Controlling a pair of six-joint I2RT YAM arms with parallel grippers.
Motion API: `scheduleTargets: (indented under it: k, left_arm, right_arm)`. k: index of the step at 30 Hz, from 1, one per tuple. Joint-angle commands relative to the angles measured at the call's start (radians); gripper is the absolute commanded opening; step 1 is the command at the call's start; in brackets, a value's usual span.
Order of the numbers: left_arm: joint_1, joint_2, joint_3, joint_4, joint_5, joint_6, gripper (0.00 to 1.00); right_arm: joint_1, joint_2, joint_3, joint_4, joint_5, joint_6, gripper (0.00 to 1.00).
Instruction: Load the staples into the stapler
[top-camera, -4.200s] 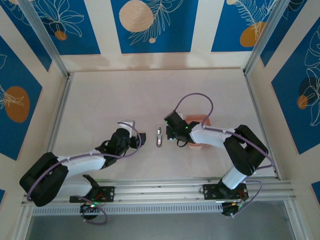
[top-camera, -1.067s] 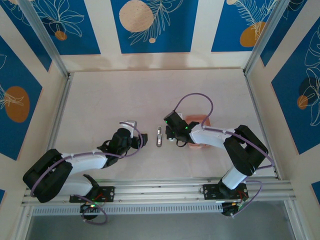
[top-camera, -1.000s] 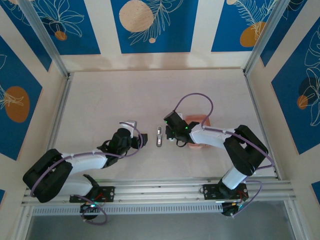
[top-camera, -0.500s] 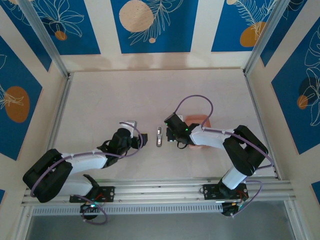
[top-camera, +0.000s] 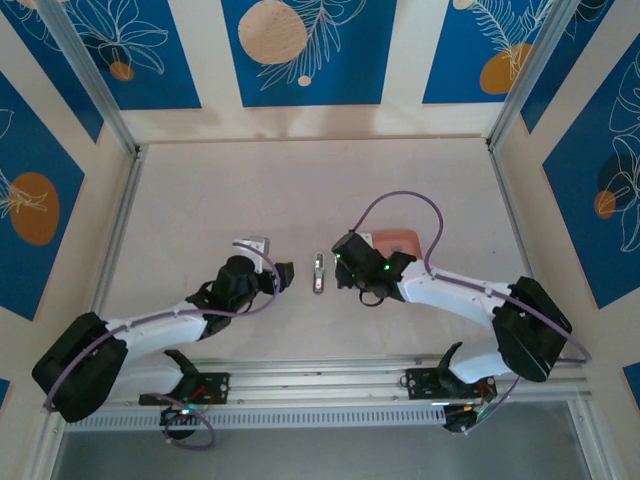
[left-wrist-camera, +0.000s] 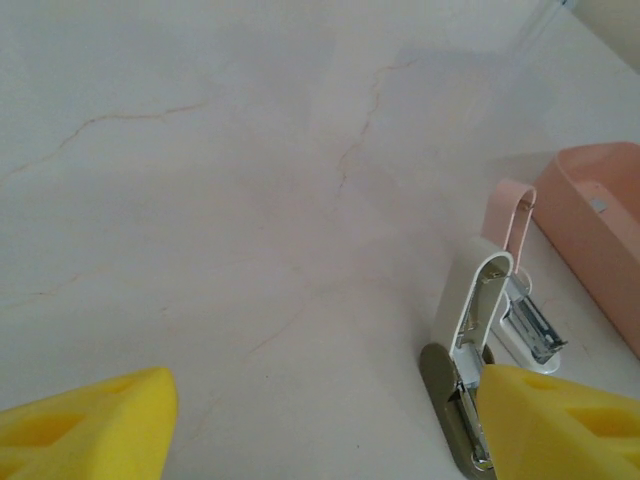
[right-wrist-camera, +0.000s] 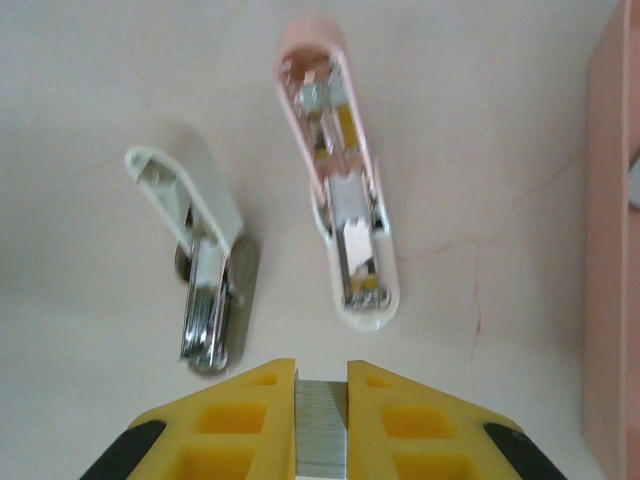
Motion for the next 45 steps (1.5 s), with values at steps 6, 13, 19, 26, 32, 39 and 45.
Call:
scheduleTargets:
  k: [6, 13, 19, 26, 32, 39, 45]
  left_arm:
    - [0.008, -0.079, -0.04, -0.045, 0.031, -0.003, 0.78]
    - [0.009, -0.093, -0.05, -0.047, 0.039, -0.013, 0.78]
    - [0.009, -0.091, -0.06, -0.034, 0.039, -0.022, 0.78]
    - [0.009, -0.107, -0.06, -0.053, 0.03, -0.026, 0.78]
    - [0.009, -0.132, -0.068, -0.07, 0.018, -0.02, 0.78]
    - [0.009, -0.14, -0.064, -0.081, 0.021, -0.016, 0.78]
    - [0.009, -0.175, -0.054, -0.113, 0.012, -0.016, 0.78]
  right_arm:
    - [0.124, -0.014, -0.069, -0.228, 0.02, 0.192, 0.18]
    - [0.146, 0.011, -0.103, -0.216, -0.011, 0.214, 0.18]
    - [0.193, 0.029, -0.072, -0.188, -0.029, 0.191, 0.18]
    - [0.218, 0.149, 0.015, -0.184, -0.039, 0.142, 0.18]
    - [0.217, 0.188, 0.035, -0.175, -0.058, 0.121, 0.21]
    - [0.181, 0.169, 0.063, -0.207, -0.112, 0.082, 0.42]
    - [0.099, 0.058, 0.043, -0.242, -0.123, 0.097, 0.46]
